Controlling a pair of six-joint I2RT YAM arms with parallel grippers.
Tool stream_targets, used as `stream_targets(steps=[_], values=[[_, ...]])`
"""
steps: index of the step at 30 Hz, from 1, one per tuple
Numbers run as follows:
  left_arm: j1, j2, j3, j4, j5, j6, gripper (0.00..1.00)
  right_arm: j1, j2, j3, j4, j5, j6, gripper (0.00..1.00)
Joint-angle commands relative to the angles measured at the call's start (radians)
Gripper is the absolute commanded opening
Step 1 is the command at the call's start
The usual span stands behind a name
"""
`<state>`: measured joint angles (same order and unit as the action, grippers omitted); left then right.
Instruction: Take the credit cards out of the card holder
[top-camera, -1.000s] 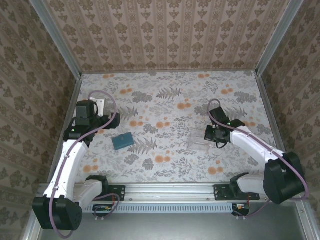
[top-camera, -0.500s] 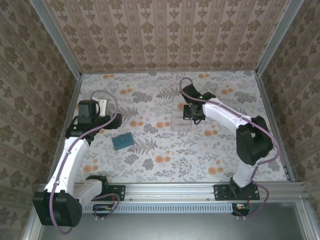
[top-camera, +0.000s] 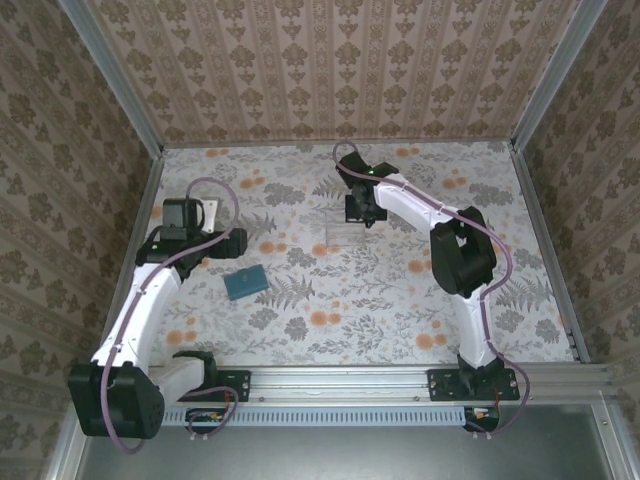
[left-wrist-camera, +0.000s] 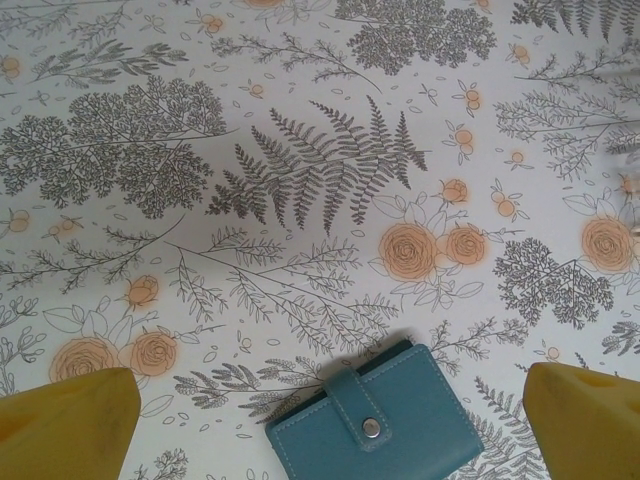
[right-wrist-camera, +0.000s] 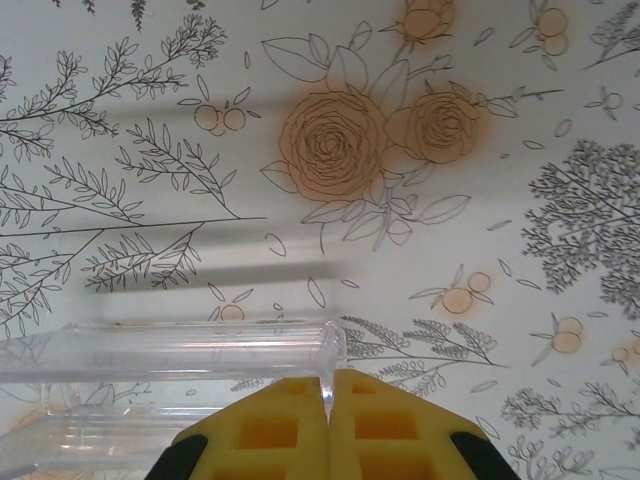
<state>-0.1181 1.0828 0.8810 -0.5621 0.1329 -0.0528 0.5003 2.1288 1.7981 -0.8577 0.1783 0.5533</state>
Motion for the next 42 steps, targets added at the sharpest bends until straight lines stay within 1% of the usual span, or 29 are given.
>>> stream_targets(steps=[1, 6, 15, 21, 24, 25, 27, 29, 31, 32, 33, 37, 41, 42], values=[[-0.008, 0.012, 0.038, -0.045, 0.024, -0.014, 1.0, 0.004, 0.036, 0.057, -0.04, -0.021, -0.013, 0.0], [-0.009, 0.018, 0.043, -0.053, 0.023, -0.023, 1.0, 0.001, 0.07, 0.078, -0.043, -0.016, -0.014, 0.0], [-0.009, 0.017, 0.042, -0.056, -0.001, -0.019, 1.0, 0.001, 0.084, 0.08, -0.046, -0.001, -0.008, 0.17], [-0.008, 0.031, 0.049, -0.064, -0.015, -0.026, 1.0, 0.001, 0.06, 0.096, -0.062, 0.022, -0.012, 0.2], [-0.008, 0.061, 0.074, -0.095, -0.035, -0.05, 0.99, 0.003, 0.027, 0.096, -0.074, 0.033, -0.021, 0.21], [-0.006, 0.079, 0.092, -0.117, -0.048, -0.061, 0.98, 0.001, 0.012, 0.093, -0.077, 0.035, -0.023, 0.21], [-0.007, 0.115, 0.14, -0.179, -0.122, -0.104, 0.94, 0.002, -0.015, 0.084, -0.081, 0.032, -0.025, 0.24], [-0.011, 0.138, 0.165, -0.232, -0.204, -0.165, 0.94, 0.002, -0.048, 0.065, -0.072, 0.006, -0.026, 0.25], [-0.015, 0.145, 0.152, -0.243, -0.229, -0.212, 0.95, 0.002, -0.076, 0.049, -0.063, -0.024, -0.021, 0.26], [-0.017, 0.149, 0.142, -0.249, -0.224, -0.243, 0.95, 0.002, -0.092, 0.04, -0.06, -0.037, -0.02, 0.27], [-0.018, 0.156, 0.132, -0.257, -0.193, -0.256, 0.93, 0.004, -0.108, 0.03, -0.056, -0.046, -0.02, 0.27], [-0.036, 0.193, 0.093, -0.227, -0.061, -0.259, 0.92, 0.012, -0.168, -0.023, -0.041, -0.064, -0.02, 0.28], [-0.041, 0.23, 0.035, -0.075, 0.108, -0.258, 0.95, 0.015, -0.224, -0.09, 0.013, -0.133, -0.003, 0.3], [-0.043, 0.243, 0.028, -0.039, 0.133, -0.256, 0.95, 0.015, -0.232, -0.099, 0.022, -0.142, -0.001, 0.3]])
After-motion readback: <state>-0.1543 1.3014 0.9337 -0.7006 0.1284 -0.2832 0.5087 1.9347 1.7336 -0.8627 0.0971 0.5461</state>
